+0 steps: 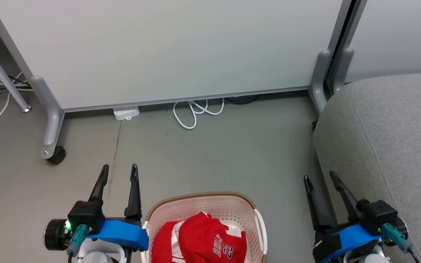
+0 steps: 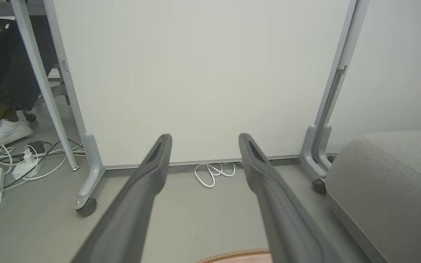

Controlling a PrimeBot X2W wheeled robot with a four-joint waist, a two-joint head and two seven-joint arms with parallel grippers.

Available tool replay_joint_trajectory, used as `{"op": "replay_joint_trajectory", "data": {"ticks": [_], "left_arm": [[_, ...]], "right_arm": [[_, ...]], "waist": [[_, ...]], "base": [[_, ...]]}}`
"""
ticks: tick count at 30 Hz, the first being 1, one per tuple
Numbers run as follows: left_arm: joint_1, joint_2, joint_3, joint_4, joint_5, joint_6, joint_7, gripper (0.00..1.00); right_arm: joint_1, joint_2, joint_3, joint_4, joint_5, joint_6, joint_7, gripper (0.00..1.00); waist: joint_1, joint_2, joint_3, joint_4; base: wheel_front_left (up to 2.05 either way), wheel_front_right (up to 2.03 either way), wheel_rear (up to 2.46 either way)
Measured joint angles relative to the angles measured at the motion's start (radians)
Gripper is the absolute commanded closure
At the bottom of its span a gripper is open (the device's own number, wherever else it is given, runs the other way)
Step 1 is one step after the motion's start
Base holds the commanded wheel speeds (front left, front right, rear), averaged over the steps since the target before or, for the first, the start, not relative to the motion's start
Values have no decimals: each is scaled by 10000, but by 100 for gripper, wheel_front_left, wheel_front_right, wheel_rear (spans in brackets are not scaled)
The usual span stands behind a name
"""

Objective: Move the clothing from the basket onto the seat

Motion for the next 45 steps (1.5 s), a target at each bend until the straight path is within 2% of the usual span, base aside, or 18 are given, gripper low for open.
{"op": "replay_joint_trajectory", "data": {"ticks": [11,23,31,37,45], "left_arm": [[-1638,107,-420,1179,798,-508,-8,0],[-4093,897,-2013,3484,1264,-721,-10,0],[-5176,1336,-3689,5162,1072,-765,-10,0],[-5851,1352,-5398,6928,825,-767,-10,0],[-6529,1335,-7064,8590,700,-767,188,0]], "right_arm": [[-719,-4,50,-244,-25,0,-4,0],[-2052,-12,203,-662,90,2,-6,0],[-2647,-15,188,-899,117,0,-4,0],[-2903,-13,257,-955,-203,2,-6,0],[-3180,-13,226,-1189,-370,2,-4,0]], "waist": [[0,0,959,-506],[2,0,3148,-1476],[2,0,4655,-2032],[2,-1,5637,-2215],[1,0,6510,-2234]], "base": [[0,0,0],[0,0,0],[0,0,0],[0,0,0],[0,0,0]]}}
